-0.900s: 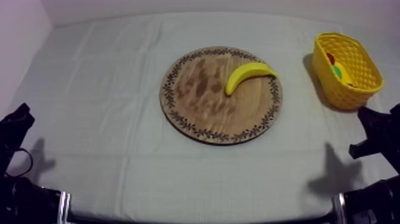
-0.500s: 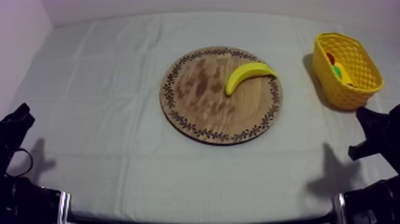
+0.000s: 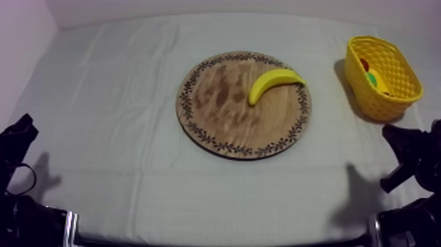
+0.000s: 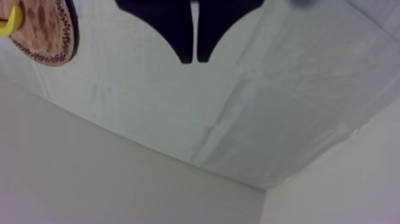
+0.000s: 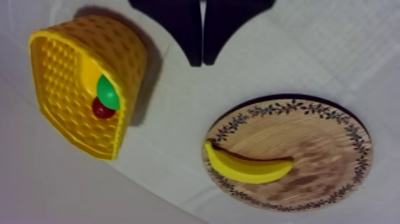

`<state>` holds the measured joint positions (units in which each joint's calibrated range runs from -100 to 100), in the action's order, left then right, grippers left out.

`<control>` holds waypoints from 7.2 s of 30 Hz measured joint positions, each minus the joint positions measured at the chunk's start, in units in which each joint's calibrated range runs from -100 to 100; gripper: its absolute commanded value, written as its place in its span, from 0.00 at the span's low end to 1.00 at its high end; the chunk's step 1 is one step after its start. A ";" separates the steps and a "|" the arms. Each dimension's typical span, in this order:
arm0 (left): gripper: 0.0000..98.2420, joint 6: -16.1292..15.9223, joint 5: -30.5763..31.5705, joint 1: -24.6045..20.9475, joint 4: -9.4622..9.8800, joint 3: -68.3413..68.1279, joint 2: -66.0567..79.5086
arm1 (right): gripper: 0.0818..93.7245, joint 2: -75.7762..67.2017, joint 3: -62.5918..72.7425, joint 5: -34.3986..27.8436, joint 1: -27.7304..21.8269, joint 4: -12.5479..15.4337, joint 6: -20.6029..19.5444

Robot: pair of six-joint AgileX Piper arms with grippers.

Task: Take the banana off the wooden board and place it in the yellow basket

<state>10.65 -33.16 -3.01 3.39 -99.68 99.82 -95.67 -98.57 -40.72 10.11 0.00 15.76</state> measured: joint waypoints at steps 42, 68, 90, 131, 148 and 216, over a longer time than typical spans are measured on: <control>0.00 -0.03 0.00 0.00 0.00 0.00 0.00 | 0.00 82.70 81.03 -40.39 9.12 -4.39 5.10; 0.00 -0.03 0.00 0.00 0.00 0.00 0.00 | 0.01 99.80 101.74 -47.59 7.99 -5.44 34.58; 0.00 -0.03 0.00 0.00 0.00 0.00 0.00 | 0.75 100.73 102.20 -48.24 8.64 -5.93 36.73; 0.00 -0.03 0.00 0.00 0.00 0.00 0.00 | 0.85 123.13 96.39 -33.00 10.81 -7.86 32.76; 0.00 -0.03 0.00 0.00 0.00 0.00 0.00 | 0.82 133.47 100.40 -27.28 10.71 -9.27 31.41; 0.00 -0.03 0.00 0.00 0.00 0.00 0.00 | 0.11 106.34 95.80 -33.10 9.65 -10.13 34.42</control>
<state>10.62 -33.16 -3.01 3.39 -99.68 99.82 10.67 -2.77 -73.82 19.76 -10.13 50.18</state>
